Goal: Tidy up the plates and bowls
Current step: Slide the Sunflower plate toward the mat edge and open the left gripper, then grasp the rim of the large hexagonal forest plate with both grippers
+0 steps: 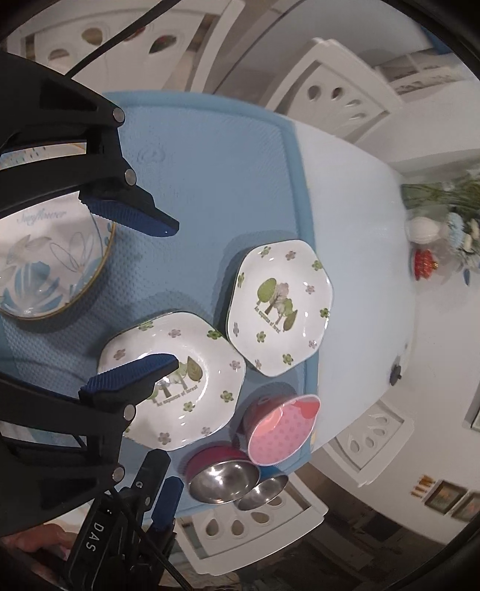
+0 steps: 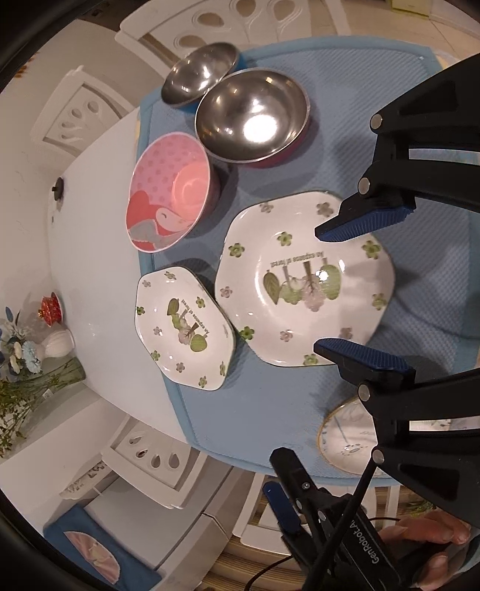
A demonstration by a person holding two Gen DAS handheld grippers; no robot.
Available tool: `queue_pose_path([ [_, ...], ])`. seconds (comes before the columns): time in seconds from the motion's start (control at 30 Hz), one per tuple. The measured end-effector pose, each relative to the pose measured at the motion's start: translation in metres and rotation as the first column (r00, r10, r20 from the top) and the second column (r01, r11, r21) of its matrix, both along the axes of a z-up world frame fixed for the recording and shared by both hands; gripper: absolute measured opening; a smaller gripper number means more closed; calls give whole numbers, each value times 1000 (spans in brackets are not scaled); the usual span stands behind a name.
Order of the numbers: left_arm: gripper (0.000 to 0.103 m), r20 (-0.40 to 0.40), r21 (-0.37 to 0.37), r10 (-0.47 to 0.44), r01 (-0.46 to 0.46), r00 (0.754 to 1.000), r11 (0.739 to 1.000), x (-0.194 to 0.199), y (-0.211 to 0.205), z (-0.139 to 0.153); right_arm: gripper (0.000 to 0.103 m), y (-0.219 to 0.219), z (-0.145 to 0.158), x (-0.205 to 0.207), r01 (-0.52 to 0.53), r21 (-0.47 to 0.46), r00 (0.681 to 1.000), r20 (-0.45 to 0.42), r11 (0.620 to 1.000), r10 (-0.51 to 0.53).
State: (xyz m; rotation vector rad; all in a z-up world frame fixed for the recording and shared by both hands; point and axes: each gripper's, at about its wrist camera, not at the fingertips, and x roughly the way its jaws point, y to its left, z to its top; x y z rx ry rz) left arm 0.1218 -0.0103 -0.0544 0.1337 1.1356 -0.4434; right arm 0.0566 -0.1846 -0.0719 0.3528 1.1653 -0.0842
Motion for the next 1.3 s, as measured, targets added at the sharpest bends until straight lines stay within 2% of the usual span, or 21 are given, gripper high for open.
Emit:
queue_pose_path([
  [0.13, 64, -102, -47, 8, -13, 995, 999, 22, 2, -21, 54, -10, -10, 19, 11, 54, 1000, -3, 998, -11],
  [0.3, 64, -266, -129, -30, -5, 964, 992, 42, -5, -53, 54, -24, -34, 39, 19, 211, 997, -76, 977, -3],
  [0.37, 64, -297, -144, -45, 2, 954, 990, 43, -8, -64, 54, -30, -43, 34, 40, 254, 996, -93, 966, -16],
  [0.43, 62, -253, -138, -37, 1, 967, 990, 39, -10, -64, 54, -37, -51, 22, 72, 247, 992, -118, 966, -43],
  [0.47, 62, -192, -140, -21, -6, 981, 990, 35, -9, -57, 54, -40, -51, 16, 88, 218, 991, -121, 972, -63],
  [0.57, 62, 2, -163, 14, -14, 1000, 986, 22, -1, -28, 54, -43, -30, -8, 110, 26, 993, -33, 994, -109],
  [0.6, 63, 87, -177, 23, -7, 996, 984, 14, 2, -14, 54, -41, -21, -14, 113, -44, 994, 6, 993, -113],
  [0.67, 65, 205, -181, 27, 11, 978, 983, 3, 5, 5, 57, -34, -2, -26, 113, -175, 991, 85, 978, -100],
  [0.7, 73, 256, -176, 15, 31, 966, 984, -2, 5, 14, 62, -30, 5, -30, 110, -223, 990, 114, 969, -86],
  [0.73, 87, 293, -164, -9, 59, 956, 985, -6, 4, 19, 76, -27, 9, -33, 108, -256, 989, 128, 961, -77],
  [0.77, 93, 323, -148, -30, 81, 946, 986, -11, 2, 23, 86, -24, 10, -35, 105, -295, 989, 135, 950, -67],
  [0.8, 99, 357, -125, -42, 93, 933, 988, -16, 0, 26, 87, -21, 10, -36, 103, -324, 989, 135, 940, -62],
  [0.87, 101, 377, -103, -53, 99, 925, 990, -20, -3, 28, 87, -20, 9, -38, 91, -354, 991, 124, 931, -50],
  [1.0, 102, 269, -97, -95, 125, 958, 987, -17, -14, 9, 87, -19, -5, -42, 62, -337, 997, 72, 940, -40],
  [1.1, 102, 78, -108, -119, 127, 990, 986, -5, -17, -24, 87, -25, -28, -42, 61, -239, 998, -5, 969, -64],
  [1.17, 102, -54, -185, -127, 115, 990, 976, 6, -15, -44, 87, -35, -44, -43, 97, -122, 994, -35, 988, -102],
  [1.23, 102, -122, -249, -109, 75, 987, 966, 11, -10, -57, 87, -48, -58, -45, 154, 2, 986, -63, 988, -153],
  [1.3, 102, -181, -318, -79, 17, 980, 948, 19, -3, -70, 87, -60, -66, -47, 208, 67, 976, -75, 976, -203],
])
